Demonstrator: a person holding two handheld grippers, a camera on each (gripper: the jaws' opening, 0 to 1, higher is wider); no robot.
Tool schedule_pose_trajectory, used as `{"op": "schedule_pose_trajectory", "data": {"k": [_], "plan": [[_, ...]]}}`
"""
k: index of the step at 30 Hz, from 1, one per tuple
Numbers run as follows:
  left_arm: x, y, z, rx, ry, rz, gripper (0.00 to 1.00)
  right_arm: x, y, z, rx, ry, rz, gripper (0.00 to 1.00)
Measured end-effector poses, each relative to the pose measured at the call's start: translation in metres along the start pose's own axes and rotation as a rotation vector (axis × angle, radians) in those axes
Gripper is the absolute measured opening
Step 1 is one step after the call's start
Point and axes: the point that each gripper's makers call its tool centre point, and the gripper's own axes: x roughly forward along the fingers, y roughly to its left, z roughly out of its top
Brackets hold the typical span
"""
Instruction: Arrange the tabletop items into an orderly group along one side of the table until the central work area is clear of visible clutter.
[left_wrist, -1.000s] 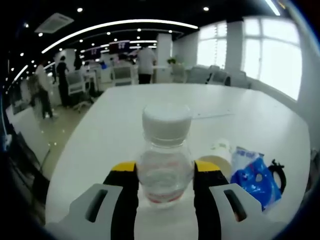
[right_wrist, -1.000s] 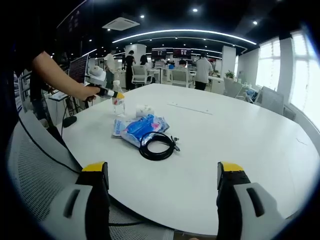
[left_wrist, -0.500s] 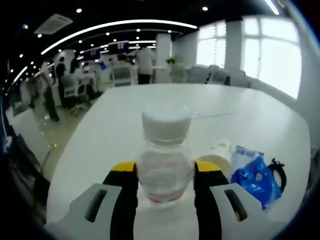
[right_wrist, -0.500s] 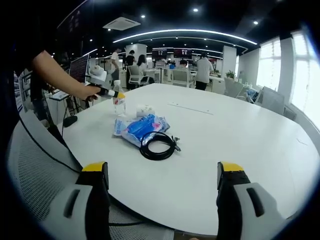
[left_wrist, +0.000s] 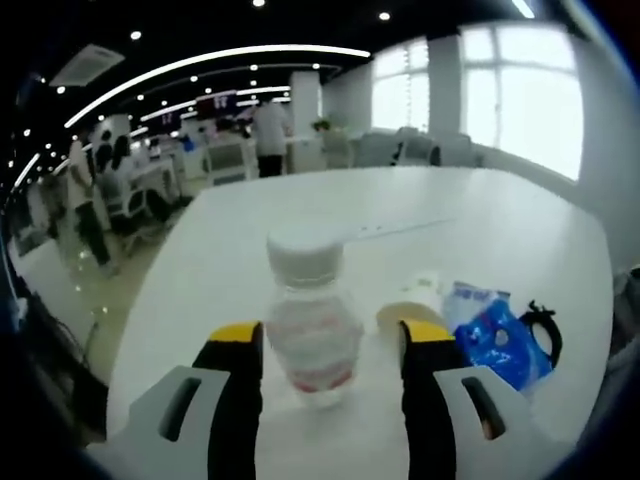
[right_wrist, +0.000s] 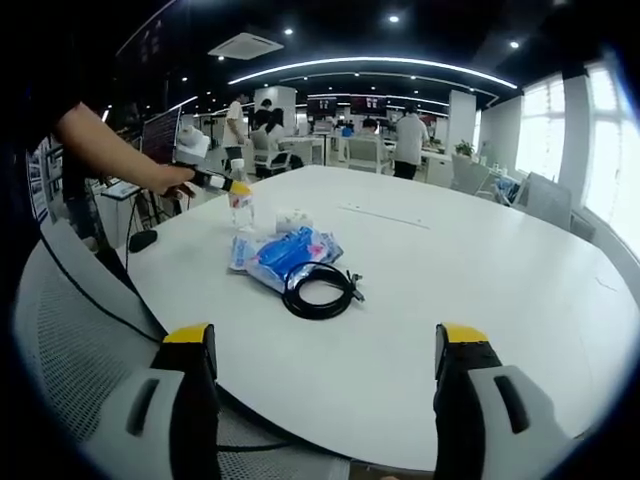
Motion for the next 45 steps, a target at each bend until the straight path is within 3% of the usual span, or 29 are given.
{"op": "schedule_pose_trajectory", "data": {"k": [14,22,37,45], "plan": [[-0.048,-0.022,-0.008,0.033,-0.026,-0.036,0.6,-0.001,0.0,0.003,0.005,-0.016,0.003,0.91],[-0.078,-0.046,-0.012,0.069,-0.046,-0.08,0.66,-0.001,0.001,0.004,0.006,-0.023,0.006,0.91],[-0.122,-0.068,-0.032,0.065,-0.048,-0.105,0.76,-0.002,0.002,0.004,0.001,-0.02,0.011,0.91],[-0.151,-0.095,-0.045,0.065,-0.046,-0.137,0.8,-0.002,0.002,0.005,-0.003,-0.024,0.007,0.91]]}}
